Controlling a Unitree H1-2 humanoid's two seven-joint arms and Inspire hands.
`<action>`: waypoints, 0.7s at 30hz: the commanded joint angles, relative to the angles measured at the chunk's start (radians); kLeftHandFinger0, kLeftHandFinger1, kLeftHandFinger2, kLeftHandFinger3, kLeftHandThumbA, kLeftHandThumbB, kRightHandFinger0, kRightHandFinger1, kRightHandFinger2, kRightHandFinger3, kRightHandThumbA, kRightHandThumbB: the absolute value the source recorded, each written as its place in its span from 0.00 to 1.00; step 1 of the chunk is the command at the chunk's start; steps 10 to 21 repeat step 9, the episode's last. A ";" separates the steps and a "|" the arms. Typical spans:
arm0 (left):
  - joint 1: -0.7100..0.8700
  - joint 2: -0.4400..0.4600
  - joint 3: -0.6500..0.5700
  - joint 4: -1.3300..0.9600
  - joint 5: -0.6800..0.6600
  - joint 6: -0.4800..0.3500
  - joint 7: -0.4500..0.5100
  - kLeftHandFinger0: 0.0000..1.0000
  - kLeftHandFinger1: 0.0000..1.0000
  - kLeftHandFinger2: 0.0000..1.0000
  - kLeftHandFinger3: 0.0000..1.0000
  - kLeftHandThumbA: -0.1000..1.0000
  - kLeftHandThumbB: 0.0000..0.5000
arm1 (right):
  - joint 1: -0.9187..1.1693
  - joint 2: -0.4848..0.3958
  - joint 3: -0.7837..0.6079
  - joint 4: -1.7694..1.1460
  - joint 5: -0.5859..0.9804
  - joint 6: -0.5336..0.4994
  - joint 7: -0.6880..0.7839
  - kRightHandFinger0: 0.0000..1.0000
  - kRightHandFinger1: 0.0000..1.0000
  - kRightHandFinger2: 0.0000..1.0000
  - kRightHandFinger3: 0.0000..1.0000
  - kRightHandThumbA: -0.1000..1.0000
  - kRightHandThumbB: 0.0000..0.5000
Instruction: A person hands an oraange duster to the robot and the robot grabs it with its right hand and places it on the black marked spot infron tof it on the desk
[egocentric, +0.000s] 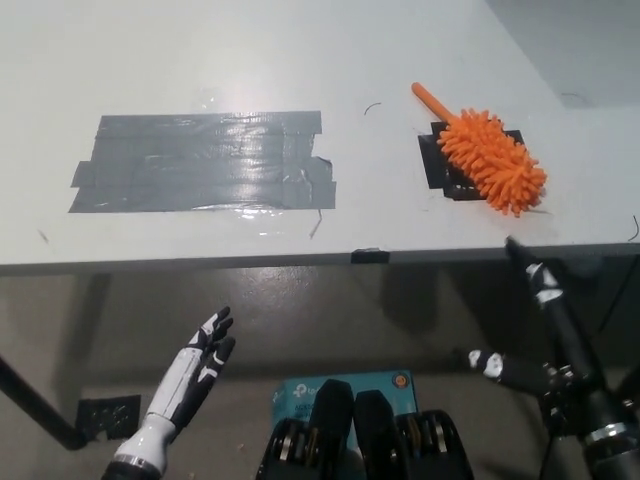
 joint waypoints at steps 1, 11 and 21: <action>0.012 -0.002 -0.005 -0.019 0.033 -0.048 0.031 1.00 1.00 1.00 1.00 1.00 0.27 | -0.017 -0.004 0.029 0.113 0.025 -0.131 0.027 1.00 1.00 1.00 1.00 1.00 0.48; 0.019 -0.011 0.002 -0.026 0.036 -0.049 0.032 1.00 1.00 1.00 1.00 1.00 0.28 | -0.039 -0.034 0.051 0.198 0.040 -0.124 0.081 1.00 1.00 1.00 1.00 1.00 0.50; 0.019 -0.011 0.002 -0.026 0.036 -0.049 0.032 1.00 1.00 1.00 1.00 1.00 0.28 | -0.039 -0.034 0.051 0.198 0.040 -0.124 0.081 1.00 1.00 1.00 1.00 1.00 0.50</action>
